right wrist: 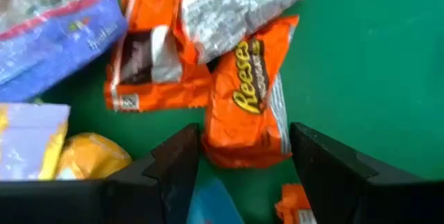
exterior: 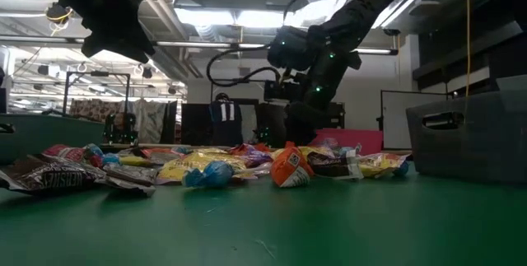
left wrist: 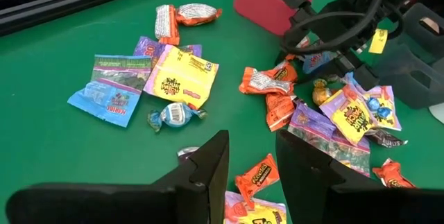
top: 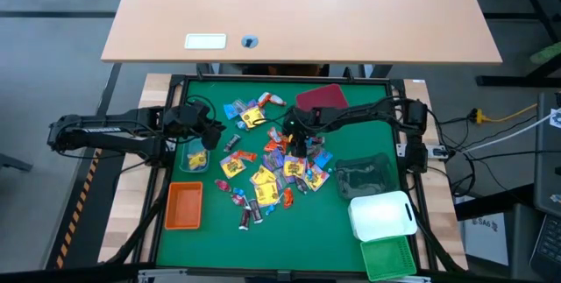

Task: Sort candy
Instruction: Put the orange chocolate bar into the red bin

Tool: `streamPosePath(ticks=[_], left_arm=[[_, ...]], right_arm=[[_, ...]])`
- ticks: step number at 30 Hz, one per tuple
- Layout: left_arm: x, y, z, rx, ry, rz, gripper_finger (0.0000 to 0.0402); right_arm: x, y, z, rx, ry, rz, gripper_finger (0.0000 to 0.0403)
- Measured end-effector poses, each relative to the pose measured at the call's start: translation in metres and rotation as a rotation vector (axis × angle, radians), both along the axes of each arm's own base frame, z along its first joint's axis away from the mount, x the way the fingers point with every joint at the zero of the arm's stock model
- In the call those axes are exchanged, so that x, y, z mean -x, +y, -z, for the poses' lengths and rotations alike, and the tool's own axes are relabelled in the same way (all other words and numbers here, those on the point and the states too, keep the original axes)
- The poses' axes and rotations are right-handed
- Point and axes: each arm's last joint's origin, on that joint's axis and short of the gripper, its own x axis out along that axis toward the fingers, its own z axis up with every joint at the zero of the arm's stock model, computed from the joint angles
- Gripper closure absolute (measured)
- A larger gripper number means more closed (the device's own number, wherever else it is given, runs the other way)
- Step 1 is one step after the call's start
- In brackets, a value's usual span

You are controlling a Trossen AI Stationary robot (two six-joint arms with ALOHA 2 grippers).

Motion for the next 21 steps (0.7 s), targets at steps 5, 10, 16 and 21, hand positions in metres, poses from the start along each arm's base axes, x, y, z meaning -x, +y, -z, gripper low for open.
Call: streamPosePath(ticks=[5, 10, 16, 21], left_arm=[[-0.0001, 0.0000, 0.0001, -0.001, 0.001, -0.001, 0.0293], [-0.0001, 0.0001, 0.0000, -0.001, -0.001, -0.001, 0.0293], [-0.0004, 0.0001, -0.0002, -0.002, -0.004, -0.002, 0.0293], [-0.0005, 0.0001, -0.0004, -0.003, -0.006, -0.002, 0.0293]], right_arm=[[-0.0004, -0.0001, 0.0025, -0.002, 0.005, 0.000, 0.0178], [-0.0006, -0.0001, 0.0027, -0.001, 0.004, 0.000, 0.0178], [-0.0006, 0.0003, 0.0031, -0.002, 0.006, -0.001, 0.0221], [-0.0006, 0.0004, 0.0032, -0.005, 0.006, -0.003, 0.0269]])
